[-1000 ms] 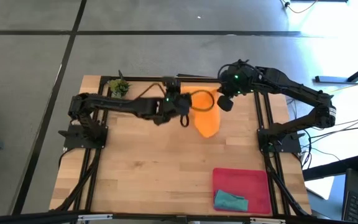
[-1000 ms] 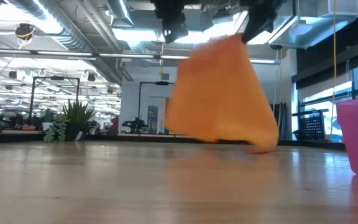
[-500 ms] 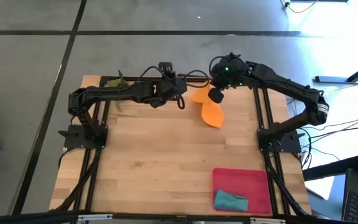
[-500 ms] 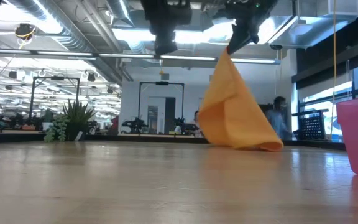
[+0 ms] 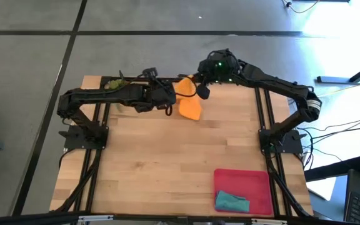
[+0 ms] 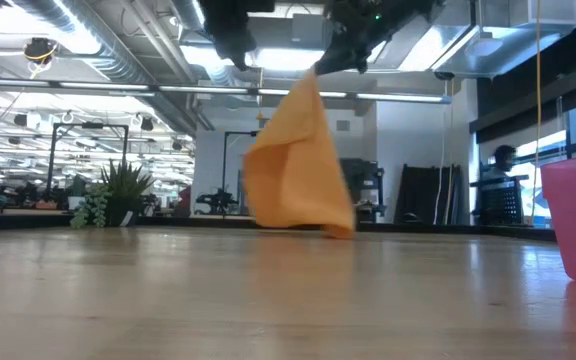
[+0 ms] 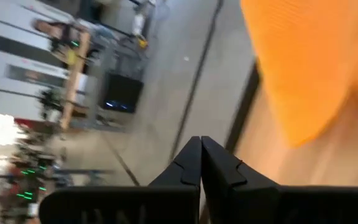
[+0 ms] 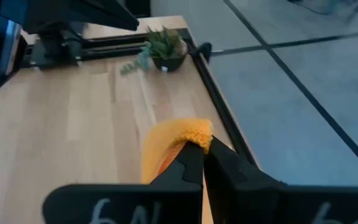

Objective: Roll microfiber towels into tight, uniform cylinder then place into a basket
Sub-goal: Fold the orange microfiber cloth

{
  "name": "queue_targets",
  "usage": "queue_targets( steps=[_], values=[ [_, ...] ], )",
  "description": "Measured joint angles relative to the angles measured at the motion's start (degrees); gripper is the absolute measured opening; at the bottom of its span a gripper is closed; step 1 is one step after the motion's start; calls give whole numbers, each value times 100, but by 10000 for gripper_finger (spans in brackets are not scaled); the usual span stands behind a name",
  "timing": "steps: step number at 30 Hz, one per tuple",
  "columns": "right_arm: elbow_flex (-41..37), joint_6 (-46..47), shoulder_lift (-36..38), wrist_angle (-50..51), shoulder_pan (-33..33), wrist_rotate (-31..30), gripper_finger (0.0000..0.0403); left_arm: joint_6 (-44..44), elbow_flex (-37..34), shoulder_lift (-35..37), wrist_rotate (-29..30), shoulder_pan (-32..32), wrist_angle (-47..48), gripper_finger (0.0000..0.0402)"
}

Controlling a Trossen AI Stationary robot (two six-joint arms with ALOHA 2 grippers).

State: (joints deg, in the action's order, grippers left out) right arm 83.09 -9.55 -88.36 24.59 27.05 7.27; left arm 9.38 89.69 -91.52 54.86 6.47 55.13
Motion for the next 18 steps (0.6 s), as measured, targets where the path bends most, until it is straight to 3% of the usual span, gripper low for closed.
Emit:
queue_targets(
  steps=[7, 11, 18],
  values=[
    [-4, -433, -168, 443, -202, 492, 5, -1173, -252, 61, -250, -313, 1065, 0],
    [-75, -487, -178, 977, -410, 492, 5, -1676, -679, 57, -249, -590, 1163, 0],
    [-1006, -276, -181, 786, -832, 490, 5, -2774, -1703, 52, -300, -1300, 822, 0]
  ],
)
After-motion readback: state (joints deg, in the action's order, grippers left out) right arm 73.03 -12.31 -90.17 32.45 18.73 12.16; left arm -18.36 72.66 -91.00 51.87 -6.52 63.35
